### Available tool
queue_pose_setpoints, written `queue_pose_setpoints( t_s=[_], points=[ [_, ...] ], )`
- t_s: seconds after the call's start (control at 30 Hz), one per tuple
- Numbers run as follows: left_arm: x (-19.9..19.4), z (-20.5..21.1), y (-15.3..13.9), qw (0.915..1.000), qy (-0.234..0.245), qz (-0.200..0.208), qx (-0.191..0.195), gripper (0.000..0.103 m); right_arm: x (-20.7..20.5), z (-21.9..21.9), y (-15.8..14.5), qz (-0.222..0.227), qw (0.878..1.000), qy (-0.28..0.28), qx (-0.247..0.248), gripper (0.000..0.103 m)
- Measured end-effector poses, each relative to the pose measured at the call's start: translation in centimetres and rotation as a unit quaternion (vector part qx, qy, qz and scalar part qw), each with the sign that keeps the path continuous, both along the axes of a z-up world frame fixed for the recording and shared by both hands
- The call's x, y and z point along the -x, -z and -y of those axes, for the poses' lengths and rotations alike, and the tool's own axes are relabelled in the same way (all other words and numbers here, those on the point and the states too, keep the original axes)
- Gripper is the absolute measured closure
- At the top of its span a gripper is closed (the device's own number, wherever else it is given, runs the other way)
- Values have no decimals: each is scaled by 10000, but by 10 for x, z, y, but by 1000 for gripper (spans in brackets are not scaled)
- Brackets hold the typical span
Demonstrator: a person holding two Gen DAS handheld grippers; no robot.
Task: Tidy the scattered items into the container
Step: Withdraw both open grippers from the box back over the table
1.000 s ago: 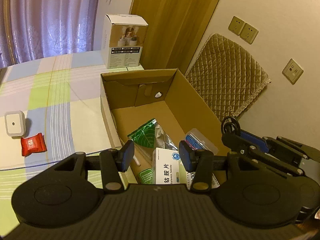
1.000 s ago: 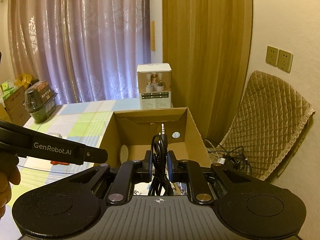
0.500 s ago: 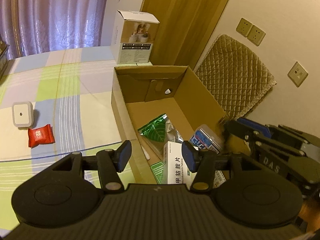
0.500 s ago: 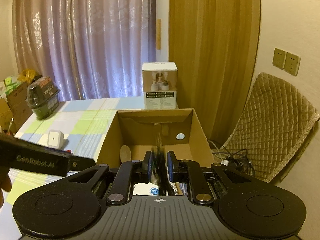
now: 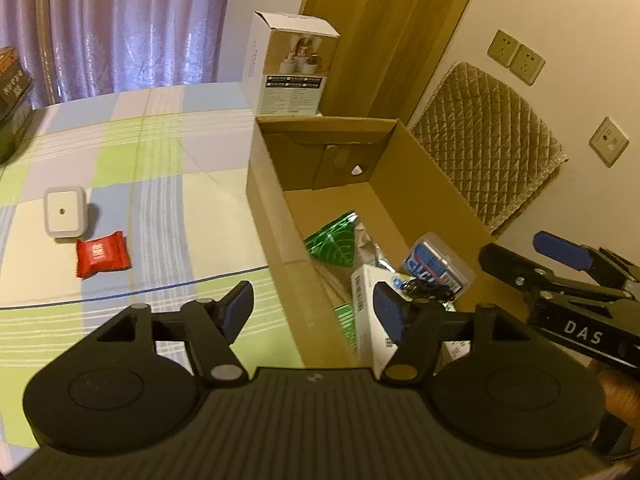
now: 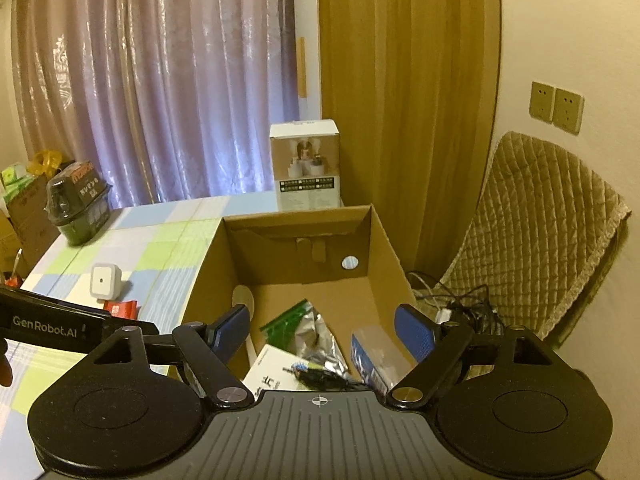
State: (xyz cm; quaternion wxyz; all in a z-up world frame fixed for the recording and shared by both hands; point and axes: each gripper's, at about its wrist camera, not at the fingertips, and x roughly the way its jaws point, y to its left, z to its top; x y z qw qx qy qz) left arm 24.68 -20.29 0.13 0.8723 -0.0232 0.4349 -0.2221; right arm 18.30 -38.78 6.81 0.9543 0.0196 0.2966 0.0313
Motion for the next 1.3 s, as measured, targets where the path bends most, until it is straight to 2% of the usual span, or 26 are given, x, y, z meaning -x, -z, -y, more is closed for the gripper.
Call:
queue_pose_setpoints(
  t_s=[0.23, 0.4, 0.47, 0.73, 1.0, 1.3],
  points=[
    [13, -11, -6, 9997, -105, 91, -204, 22, 16, -10, -3, -21, 10000, -59, -14, 17],
    [26, -22, -13, 9992, -159, 190, -323, 4, 26, -21, -9, 17, 9999, -119, -1, 17],
    [32, -26, -16, 9987, -187, 240, -398, 1, 31, -26, -12, 35, 9999, -147, 16, 17],
    [60, -63, -13, 9974, -328, 202, -610, 1, 49, -48, -24, 115, 9993, -364, 47, 17],
    [80, -119, -1, 9937, -764, 5, -819, 1, 55, -86, -29, 154, 9969, -771, 77, 17],
    [91, -167, -5, 9903, -1124, -26, -816, 1, 50, -134, -28, 138, 9924, -1221, 108, 17]
  ],
)
